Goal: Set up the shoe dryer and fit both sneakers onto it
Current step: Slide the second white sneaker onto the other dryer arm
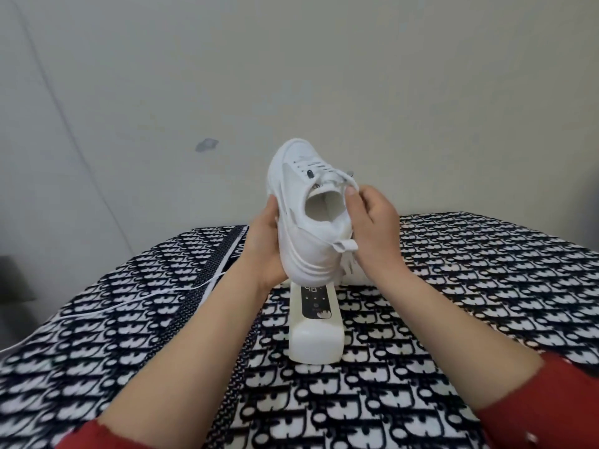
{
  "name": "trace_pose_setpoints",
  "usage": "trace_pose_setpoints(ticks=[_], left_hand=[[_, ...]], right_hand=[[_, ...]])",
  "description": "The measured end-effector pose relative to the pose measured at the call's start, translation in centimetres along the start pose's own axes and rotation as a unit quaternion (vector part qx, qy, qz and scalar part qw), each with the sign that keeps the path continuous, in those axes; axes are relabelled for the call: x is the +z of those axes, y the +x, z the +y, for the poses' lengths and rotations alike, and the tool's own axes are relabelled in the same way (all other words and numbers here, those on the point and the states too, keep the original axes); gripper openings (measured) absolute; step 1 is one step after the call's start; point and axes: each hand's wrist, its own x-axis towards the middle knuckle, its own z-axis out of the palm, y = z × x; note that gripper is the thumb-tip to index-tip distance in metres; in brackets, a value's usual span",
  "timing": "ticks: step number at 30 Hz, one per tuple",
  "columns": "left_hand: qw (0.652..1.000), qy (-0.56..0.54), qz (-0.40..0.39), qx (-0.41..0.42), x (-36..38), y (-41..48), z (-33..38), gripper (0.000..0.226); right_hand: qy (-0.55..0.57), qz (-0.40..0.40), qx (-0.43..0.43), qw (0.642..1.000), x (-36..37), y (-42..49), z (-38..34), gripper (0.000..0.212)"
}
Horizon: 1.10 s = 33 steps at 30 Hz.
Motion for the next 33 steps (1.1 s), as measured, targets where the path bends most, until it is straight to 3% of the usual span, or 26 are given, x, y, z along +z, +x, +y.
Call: trace_pose_setpoints(ticks=[3, 5, 9, 11, 15, 18, 23, 33], left_hand=[[0.999, 0.002, 0.031, 0.029, -1.1, 0.3, 0.4, 0.066], [0.997, 0.022, 0.048, 0.056, -1.8, 0.4, 0.8, 0.065], [0.993, 0.056, 0.061, 0.082, -2.8, 0.3, 1.5, 0.061], [0.991, 0.069, 0.068, 0.094, -3.2, 0.2, 1.9, 0.061], [0.987, 0.097, 0.074, 0.103, -3.7, -0.1, 2.7, 0.062], [0.985, 0.100, 0.092, 0.105, -4.0, -0.2, 2.9, 0.063], [0.969, 0.151, 0.145, 0.127, -5.3, -0.3, 3.8, 0.058], [0.951, 0.185, 0.187, 0.162, -6.5, 0.8, 5.3, 0.060]], right_hand=[[-0.026, -0.062, -0.013, 0.998, 0.5, 0.2, 0.0, 0.017], [-0.025, -0.054, -0.042, 0.997, 0.5, 0.3, -0.1, 0.016], [-0.108, -0.028, -0.260, 0.959, 0.7, 0.5, -0.6, 0.019], [-0.135, -0.056, -0.316, 0.937, 0.6, 0.9, -0.6, 0.019], [-0.191, -0.114, -0.360, 0.906, 0.6, 1.8, -0.8, 0.020], [-0.216, -0.091, -0.384, 0.893, 1.6, 1.9, -1.1, 0.014], [-0.084, -0.042, -0.202, 0.975, 2.6, 2.9, -1.7, 0.004], [-0.130, -0.169, 0.001, 0.977, 4.7, 4.9, -3.3, 0.003]])
